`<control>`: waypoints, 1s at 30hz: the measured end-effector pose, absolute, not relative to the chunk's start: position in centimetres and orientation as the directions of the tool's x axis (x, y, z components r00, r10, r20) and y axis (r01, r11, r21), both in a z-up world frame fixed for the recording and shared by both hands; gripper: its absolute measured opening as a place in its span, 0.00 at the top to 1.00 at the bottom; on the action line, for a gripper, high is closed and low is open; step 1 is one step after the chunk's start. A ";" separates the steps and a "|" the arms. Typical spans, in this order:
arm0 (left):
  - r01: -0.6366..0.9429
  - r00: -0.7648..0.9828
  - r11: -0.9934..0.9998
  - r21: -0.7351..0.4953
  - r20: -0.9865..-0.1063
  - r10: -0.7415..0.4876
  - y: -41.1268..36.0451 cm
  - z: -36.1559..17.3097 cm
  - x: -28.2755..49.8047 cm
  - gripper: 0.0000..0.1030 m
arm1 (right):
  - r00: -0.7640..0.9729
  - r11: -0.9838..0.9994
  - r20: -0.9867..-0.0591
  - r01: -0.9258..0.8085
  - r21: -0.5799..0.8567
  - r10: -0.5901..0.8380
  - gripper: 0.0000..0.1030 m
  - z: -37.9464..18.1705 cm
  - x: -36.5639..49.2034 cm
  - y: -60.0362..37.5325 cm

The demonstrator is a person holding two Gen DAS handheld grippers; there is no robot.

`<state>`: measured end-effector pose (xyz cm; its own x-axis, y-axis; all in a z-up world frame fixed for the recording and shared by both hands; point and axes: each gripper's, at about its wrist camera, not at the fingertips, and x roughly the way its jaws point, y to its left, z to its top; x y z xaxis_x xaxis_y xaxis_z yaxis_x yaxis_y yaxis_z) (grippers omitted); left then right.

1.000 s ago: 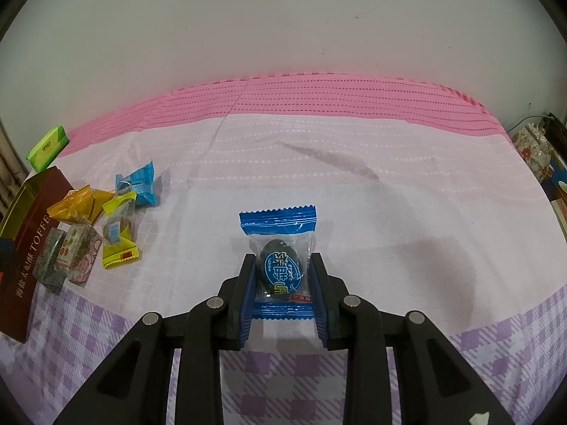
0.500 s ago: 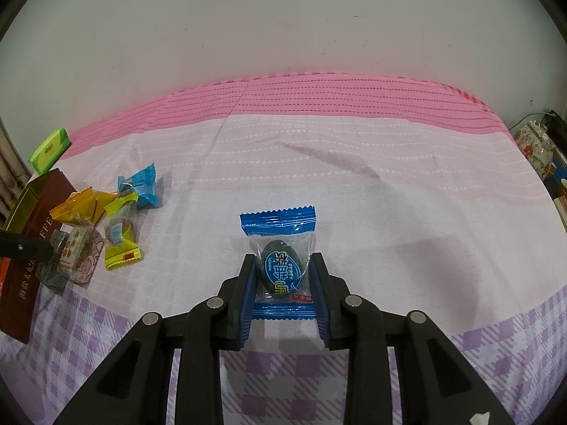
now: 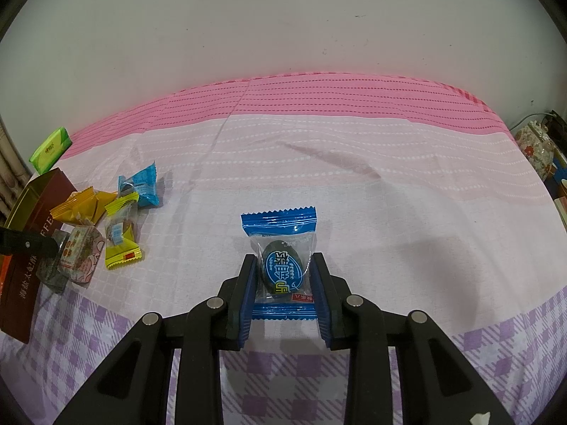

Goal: Organize snacks
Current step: 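Grasp the dark green square cake with the left tool while the right tool holds the blue candy, then carry the green cake into the gold tin and open the left tool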

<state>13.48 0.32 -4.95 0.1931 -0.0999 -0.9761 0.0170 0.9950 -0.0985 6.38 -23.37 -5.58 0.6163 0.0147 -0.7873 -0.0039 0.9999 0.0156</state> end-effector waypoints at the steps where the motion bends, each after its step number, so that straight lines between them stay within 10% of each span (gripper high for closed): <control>1: 0.021 0.193 0.995 -0.093 -0.977 -0.095 0.2 -4.9 13.5 0.68 | 0.616 1.000 -0.787 -0.004 0.016 0.015 0.71 -5.6 6.4 -23.4; 30: 0.001 0.171 0.992 -0.125 -0.977 -0.123 -0.4 -5.2 12.6 0.66 | 0.616 1.000 -0.788 -0.002 0.016 0.014 0.70 -5.6 6.4 -23.3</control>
